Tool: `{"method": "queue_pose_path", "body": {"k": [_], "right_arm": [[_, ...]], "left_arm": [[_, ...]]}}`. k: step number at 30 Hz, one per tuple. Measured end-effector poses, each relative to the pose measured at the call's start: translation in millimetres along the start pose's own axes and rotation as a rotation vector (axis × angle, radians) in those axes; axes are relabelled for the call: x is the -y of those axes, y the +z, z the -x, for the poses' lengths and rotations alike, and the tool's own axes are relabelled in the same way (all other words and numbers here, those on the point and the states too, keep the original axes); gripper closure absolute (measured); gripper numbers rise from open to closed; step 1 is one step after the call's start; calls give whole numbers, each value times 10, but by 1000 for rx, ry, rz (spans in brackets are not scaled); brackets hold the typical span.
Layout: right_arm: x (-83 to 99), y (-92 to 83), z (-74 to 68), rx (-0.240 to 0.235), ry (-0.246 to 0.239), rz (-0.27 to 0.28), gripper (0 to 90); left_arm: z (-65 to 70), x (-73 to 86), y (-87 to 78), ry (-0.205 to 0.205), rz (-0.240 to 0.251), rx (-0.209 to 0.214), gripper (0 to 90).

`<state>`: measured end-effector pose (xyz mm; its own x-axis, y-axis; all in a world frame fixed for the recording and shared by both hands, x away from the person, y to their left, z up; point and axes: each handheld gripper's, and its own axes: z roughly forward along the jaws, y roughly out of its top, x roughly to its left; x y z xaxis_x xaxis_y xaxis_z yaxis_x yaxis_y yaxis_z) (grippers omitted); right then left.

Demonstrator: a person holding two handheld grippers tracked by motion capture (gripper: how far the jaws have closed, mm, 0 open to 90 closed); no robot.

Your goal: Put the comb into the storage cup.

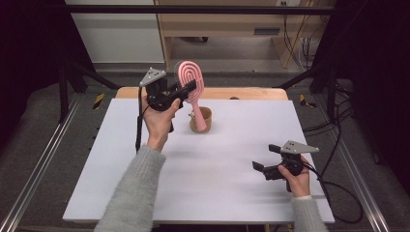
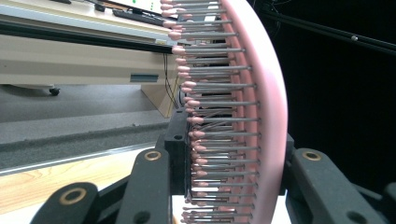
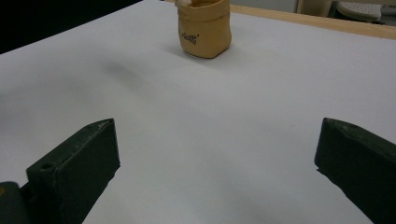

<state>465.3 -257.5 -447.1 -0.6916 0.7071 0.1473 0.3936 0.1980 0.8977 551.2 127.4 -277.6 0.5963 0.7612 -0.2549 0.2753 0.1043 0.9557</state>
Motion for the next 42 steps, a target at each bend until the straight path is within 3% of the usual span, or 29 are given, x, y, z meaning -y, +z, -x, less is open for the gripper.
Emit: {"method": "queue_pose_path", "body": {"k": [16, 18, 42], "right_arm": [[3, 7, -1, -2, -3, -4, 4], [3, 5, -1, -2, -2, -2, 4], [-3, -7, -3, -8, 2, 5, 4]], "left_arm": [[-75, -22, 198, -12, -8, -18, 630], [-82, -16, 225, -14, -5, 0, 630], [-164, 26, 562, -14, -4, -50, 630]]}}
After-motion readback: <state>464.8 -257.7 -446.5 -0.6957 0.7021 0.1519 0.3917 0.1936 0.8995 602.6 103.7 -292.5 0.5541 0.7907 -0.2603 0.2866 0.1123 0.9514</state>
